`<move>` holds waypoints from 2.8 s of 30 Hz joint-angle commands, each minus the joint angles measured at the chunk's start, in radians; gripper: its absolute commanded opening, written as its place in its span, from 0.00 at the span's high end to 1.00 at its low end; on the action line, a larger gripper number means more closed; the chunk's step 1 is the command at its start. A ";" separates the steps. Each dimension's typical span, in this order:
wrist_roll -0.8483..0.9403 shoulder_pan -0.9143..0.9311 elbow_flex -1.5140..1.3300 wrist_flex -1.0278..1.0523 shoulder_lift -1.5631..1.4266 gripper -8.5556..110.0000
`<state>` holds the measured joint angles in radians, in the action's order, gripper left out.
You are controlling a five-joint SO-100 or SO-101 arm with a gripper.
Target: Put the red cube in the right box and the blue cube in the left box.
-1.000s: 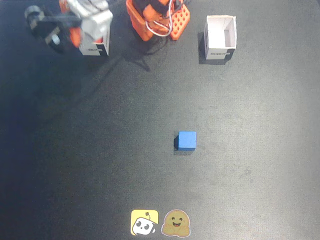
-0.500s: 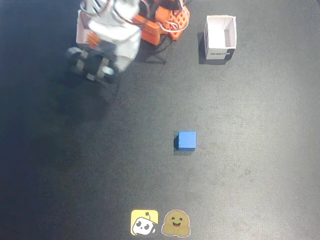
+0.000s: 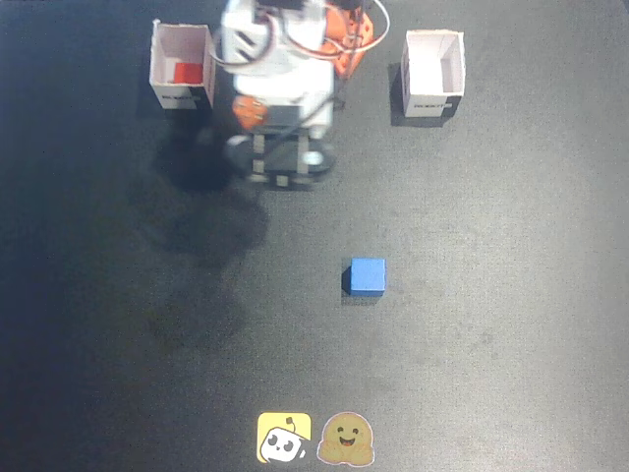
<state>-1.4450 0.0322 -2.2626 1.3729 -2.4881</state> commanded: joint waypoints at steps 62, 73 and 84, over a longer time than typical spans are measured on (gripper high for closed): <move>-0.118 -0.288 0.018 -0.365 0.330 0.82; -0.147 -0.331 0.040 -0.454 0.431 0.76; -0.178 -0.342 0.054 -0.558 0.584 0.76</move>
<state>-1.6153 -0.3022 -2.2718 0.8452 -1.9052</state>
